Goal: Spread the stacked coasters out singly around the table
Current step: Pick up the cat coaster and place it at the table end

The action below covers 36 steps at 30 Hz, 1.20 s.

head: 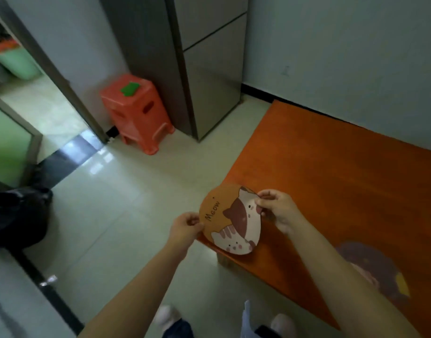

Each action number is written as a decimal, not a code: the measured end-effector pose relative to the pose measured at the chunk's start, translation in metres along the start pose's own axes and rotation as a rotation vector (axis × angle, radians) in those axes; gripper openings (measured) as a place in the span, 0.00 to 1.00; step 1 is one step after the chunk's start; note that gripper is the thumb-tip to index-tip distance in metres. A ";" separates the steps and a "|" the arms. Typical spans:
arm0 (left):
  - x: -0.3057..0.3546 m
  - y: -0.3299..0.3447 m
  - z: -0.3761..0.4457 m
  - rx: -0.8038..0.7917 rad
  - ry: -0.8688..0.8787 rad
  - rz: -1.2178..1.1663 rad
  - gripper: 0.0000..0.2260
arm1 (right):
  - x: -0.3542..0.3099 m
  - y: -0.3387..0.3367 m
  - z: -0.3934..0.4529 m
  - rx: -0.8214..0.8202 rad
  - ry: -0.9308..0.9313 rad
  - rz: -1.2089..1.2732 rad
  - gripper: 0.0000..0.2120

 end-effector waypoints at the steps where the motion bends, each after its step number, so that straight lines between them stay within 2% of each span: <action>1: 0.003 -0.027 0.005 0.024 0.034 -0.015 0.08 | -0.001 0.026 0.003 0.007 -0.014 -0.013 0.12; 3: 0.013 -0.084 0.020 0.077 0.103 0.028 0.11 | -0.005 0.079 0.012 0.016 -0.056 -0.073 0.13; 5: 0.024 -0.133 0.034 0.106 0.163 0.149 0.09 | -0.008 0.127 0.022 0.022 -0.087 -0.140 0.13; 8: 0.045 -0.185 0.059 0.124 0.220 0.299 0.08 | -0.020 0.179 0.039 0.038 -0.145 -0.270 0.07; 12: 0.076 -0.217 0.109 0.143 0.266 0.410 0.09 | -0.044 0.215 0.073 0.021 -0.209 -0.330 0.07; 15: 0.105 -0.209 0.155 0.076 0.257 0.472 0.09 | -0.066 0.215 0.107 0.079 -0.217 -0.337 0.09; 20: 0.167 -0.161 0.231 -0.158 0.184 0.418 0.10 | -0.098 0.173 0.167 0.236 -0.185 -0.349 0.03; 24: 0.221 -0.097 0.276 -0.308 0.123 0.493 0.13 | -0.109 0.126 0.194 0.349 -0.088 -0.345 0.04; 26: 0.239 -0.055 0.292 -0.433 0.095 0.537 0.16 | -0.111 0.097 0.200 0.444 -0.036 -0.281 0.04; 29: 0.260 0.013 0.305 -0.628 0.180 0.703 0.19 | -0.102 0.052 0.195 0.628 0.039 -0.149 0.03; 31: 0.272 0.060 0.312 -0.709 0.241 0.775 0.19 | -0.089 0.024 0.186 0.755 0.090 -0.060 0.06; 36: 0.281 0.182 0.308 -0.997 0.406 0.936 0.17 | -0.046 -0.021 0.152 1.043 0.263 0.185 0.04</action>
Point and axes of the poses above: each hand's wrist, its own z-axis towards the middle knuckle, its own y-axis out of the palm, x = y × z, the point moved 5 cm from there along z, towards the middle knuckle, and after that the axes turned 1 degree about -z, right-handed, at the moved point
